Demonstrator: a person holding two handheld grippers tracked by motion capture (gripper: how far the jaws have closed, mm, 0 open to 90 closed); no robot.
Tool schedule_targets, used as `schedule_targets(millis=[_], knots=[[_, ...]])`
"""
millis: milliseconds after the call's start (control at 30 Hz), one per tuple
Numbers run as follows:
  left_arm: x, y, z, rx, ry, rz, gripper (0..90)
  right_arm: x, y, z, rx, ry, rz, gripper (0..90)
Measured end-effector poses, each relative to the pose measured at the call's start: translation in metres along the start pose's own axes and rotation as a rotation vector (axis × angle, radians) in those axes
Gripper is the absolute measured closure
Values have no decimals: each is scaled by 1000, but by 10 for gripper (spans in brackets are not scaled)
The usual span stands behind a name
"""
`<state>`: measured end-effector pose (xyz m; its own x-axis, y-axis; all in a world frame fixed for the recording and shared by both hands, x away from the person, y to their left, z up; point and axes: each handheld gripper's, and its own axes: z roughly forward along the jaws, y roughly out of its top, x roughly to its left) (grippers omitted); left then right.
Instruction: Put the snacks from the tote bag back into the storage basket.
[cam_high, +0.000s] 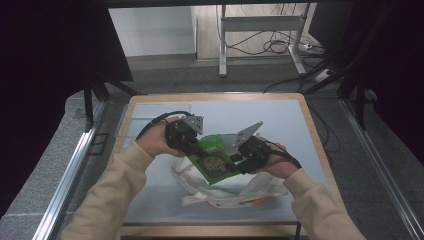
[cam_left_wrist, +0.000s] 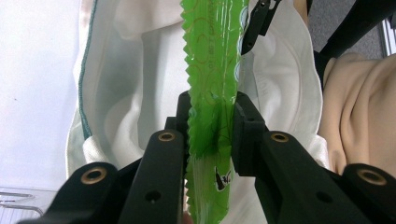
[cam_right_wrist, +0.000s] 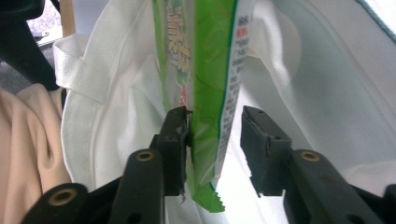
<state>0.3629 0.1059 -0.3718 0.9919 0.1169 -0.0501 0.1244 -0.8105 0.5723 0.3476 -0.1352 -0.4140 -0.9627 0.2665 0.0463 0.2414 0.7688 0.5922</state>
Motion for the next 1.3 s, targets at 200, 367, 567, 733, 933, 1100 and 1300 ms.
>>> schedule_targets(millis=[200,367,567,733,933,1100,1300], knots=[[1,-2,-6,-4,14,-13,775,0,-4,-8,-48,-11,18,529],[4,-5,-13,-11,28,-22,775,2,-11,-19,-107,-32,50,476],[5,-7,-22,-26,52,-33,777,5,-26,-32,-183,-35,79,451],[7,-7,-30,-25,66,-34,778,6,-40,-36,-207,-33,104,442],[9,-7,-40,-34,82,-38,778,6,-51,-28,-195,-76,137,431],[11,-9,-50,-41,96,-40,778,5,-57,-21,-200,-82,155,427],[13,-12,-64,-56,109,-53,779,5,-61,-18,-218,-78,167,427]])
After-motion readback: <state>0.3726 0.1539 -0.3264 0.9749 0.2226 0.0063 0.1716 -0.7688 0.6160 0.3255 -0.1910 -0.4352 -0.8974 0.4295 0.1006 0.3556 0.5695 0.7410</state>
